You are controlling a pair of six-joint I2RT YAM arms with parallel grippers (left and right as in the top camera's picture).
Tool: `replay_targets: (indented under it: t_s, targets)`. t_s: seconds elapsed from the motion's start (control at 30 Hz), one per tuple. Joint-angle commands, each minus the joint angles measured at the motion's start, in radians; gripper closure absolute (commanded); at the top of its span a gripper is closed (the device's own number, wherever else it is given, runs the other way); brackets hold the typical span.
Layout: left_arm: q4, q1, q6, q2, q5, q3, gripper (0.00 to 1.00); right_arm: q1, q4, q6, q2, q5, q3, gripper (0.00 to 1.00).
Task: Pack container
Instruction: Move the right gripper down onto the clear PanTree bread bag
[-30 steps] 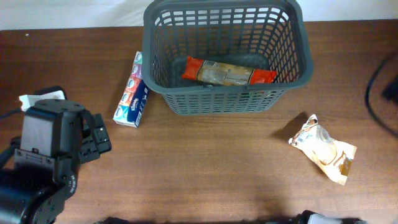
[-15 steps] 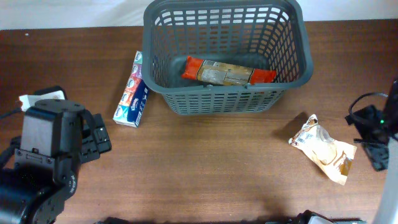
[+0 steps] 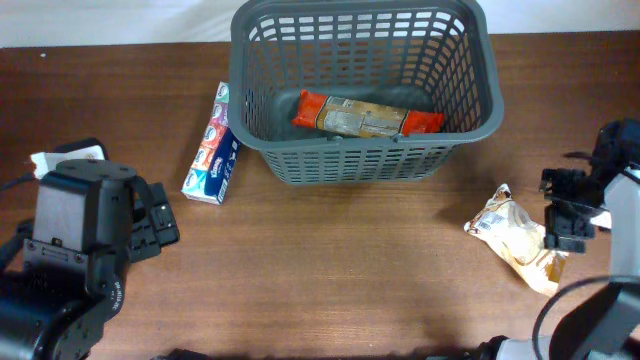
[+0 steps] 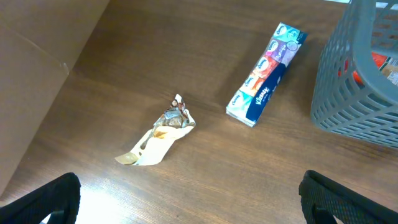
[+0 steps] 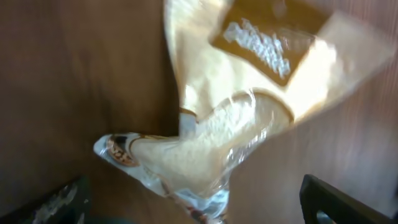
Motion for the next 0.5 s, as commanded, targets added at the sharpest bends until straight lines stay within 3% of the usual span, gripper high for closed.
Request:
replay_targets:
  t_s: [0.0,0.13,0.37,0.47]
  targets:
    - [0.0,0.005,-0.006,0.001,0.0,-0.001,0.0,-0.005,-0.016,0.354,0.035,-0.096,-0.015,0.01]
    - [0.0,0.005,-0.006,0.001,0.0,-0.001,0.0,-0.005,-0.043,0.54,0.039,-0.084,-0.043,0.01]
    - [0.0,0.005,-0.006,0.001,0.0,-0.001,0.0,-0.006,0.028,0.544,0.04,0.09,-0.159,0.01]
    - [0.0,0.005,-0.006,0.001,0.0,-0.001,0.0,-0.006,0.123,0.48,0.04,0.101,-0.225,0.01]
